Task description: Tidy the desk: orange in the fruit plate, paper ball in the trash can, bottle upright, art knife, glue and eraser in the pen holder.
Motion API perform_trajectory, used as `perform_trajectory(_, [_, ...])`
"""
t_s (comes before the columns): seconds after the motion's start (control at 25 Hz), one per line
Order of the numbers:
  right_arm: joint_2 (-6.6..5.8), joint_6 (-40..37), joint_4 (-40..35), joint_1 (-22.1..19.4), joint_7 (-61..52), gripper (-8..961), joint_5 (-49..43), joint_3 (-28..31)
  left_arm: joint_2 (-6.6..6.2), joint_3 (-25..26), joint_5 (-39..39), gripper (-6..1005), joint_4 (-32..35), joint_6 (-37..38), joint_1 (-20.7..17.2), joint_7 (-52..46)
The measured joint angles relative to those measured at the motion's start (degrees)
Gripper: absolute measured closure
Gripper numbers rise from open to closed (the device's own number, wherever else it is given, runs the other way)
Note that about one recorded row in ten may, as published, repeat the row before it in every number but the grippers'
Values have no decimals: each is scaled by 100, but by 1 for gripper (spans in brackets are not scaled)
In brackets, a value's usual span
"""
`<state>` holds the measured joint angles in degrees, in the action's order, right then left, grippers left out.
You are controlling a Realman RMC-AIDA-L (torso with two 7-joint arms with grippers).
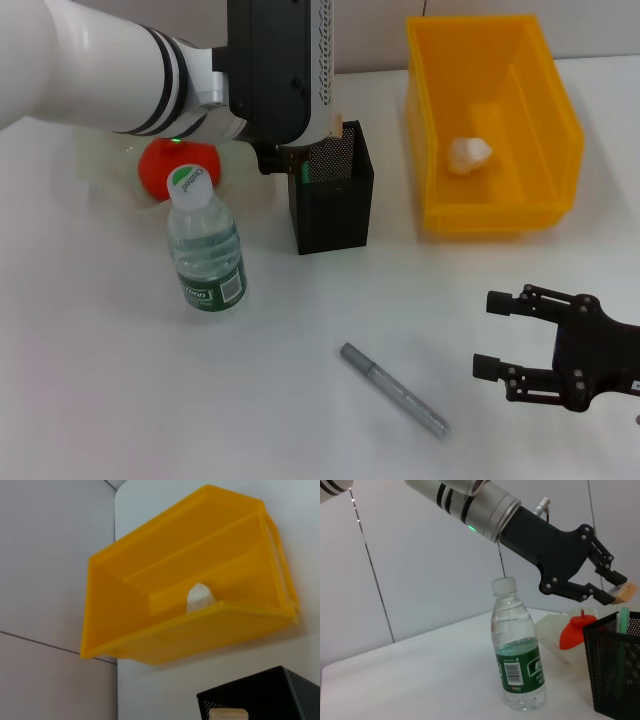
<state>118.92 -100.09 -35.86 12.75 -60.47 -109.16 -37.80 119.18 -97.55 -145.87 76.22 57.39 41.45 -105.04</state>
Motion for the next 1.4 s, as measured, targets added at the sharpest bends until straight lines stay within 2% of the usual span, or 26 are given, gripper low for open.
perform_trajectory(0.24, [0,-11,0,0,-11,164,0,-8,0,-4,-2,741,-1,53,-4,-83])
perform_trajectory(0.68, [0,-51,-40,-8,-75,165,0,8,-14,94,297,555,71,117,-39,-208])
perform_trajectory(0.72, [-3,-71,-44,-18,-76,165,5,35,-39,245,700,346,174,248,-113,-55])
perform_trajectory(0.76, [-3,-71,-44,-18,-76,165,5,35,-39,245,700,326,174,248,-113,-55])
perform_trajectory(0.8, [-5,-81,-47,-27,-77,165,11,45,-50,533,1290,305,358,523,-254,268])
perform_trajectory(0.92, [-12,-99,-68,-40,-86,165,33,51,-52,704,1630,244,488,694,-338,453])
perform_trajectory(1.0, [-16,-112,-182,-41,-288,165,44,123,-62,1473,3407,203,840,1637,-798,1278])
perform_trajectory(1.04, [-16,-112,-182,-41,-288,165,44,123,-62,1473,3407,203,840,1637,-798,1278])
perform_trajectory(1.08, [-16,-119,-218,-37,-349,165,44,157,-66,1652,3809,203,824,1885,-890,1459])
perform_trajectory(1.16, [-17,-172,-304,-17,-464,165,45,276,-70,2151,5021,203,487,2646,-1140,2009])
perform_trajectory(1.2, [-17,-172,-304,-17,-464,165,45,276,-70,2151,5021,203,487,2646,-1140,2009])
perform_trajectory(1.24, [-15,-266,-513,-1,-735,165,45,420,-74,2482,5769,203,35,3177,-1324,2419])
perform_trajectory(1.28, [-15,-266,-513,-1,-735,165,45,420,-74,2482,5769,203,35,3177,-1324,2419])
perform_trajectory(1.4, [-9,-409,-1138,14,-1539,165,45,467,-78,2842,6407,204,-963,3806,-1658,3032])
